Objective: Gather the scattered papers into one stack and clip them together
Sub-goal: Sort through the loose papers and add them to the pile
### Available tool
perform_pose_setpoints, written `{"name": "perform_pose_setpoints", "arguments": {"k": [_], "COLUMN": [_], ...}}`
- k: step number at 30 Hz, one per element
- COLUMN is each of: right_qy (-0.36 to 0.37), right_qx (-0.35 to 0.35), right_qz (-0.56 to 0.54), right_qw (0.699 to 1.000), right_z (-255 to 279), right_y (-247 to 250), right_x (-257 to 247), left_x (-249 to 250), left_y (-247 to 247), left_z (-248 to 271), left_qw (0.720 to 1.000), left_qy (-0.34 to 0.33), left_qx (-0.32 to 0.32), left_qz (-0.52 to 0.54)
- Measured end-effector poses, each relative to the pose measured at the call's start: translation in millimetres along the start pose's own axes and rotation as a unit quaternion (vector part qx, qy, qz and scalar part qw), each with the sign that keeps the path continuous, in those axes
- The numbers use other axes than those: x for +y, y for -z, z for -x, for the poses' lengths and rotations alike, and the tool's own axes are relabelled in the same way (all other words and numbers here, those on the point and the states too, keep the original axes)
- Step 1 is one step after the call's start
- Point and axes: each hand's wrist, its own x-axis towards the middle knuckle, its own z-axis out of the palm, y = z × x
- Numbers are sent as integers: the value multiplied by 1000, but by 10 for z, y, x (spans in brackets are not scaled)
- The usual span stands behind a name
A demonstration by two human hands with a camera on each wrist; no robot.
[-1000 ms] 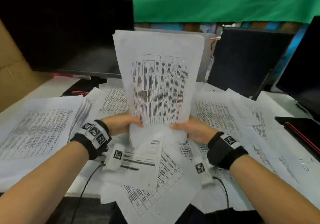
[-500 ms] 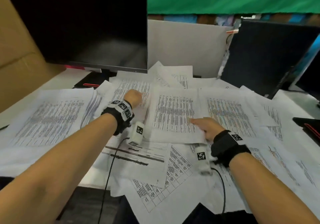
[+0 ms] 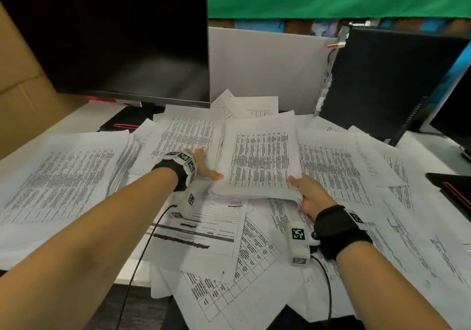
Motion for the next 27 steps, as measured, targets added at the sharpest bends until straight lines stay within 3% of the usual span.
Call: {"name": "perform_pose_setpoints", "arguments": {"k": [7, 12, 18, 21, 23, 24, 26, 27], "right_qy": [47, 87, 102, 97, 85, 80, 81, 85], "right_qx": [58, 107, 115, 89, 81, 81, 81, 84], "right_qz": [-18, -65, -73, -93, -89, -87, -81, -79], "right_qw": [997, 988, 985, 987, 989, 990, 990, 990], "right_z": [-81, -25, -42, -27, 11, 3, -12, -12], "right_y": [-43, -56, -35, -28, -37, -29, -34, -36], "right_x": [99, 110, 157, 154, 136, 128, 124, 122], "left_x": [-62, -108, 28, 121, 127, 67, -139, -282], "left_y": [-17, 70, 153, 156, 159, 161, 193, 214], "left_z": [-48, -17, 120, 307, 475, 532, 626, 661], "left_qw": [1000, 998, 993, 995, 989, 985, 964, 929], "left_qy": [-16, -18, -54, -82, -91, -84, -29, 29], "left_qx": [1, 31, 97, 9, -65, -71, -1, 60], "left_qz": [13, 50, 41, 49, 98, 132, 263, 363]}}
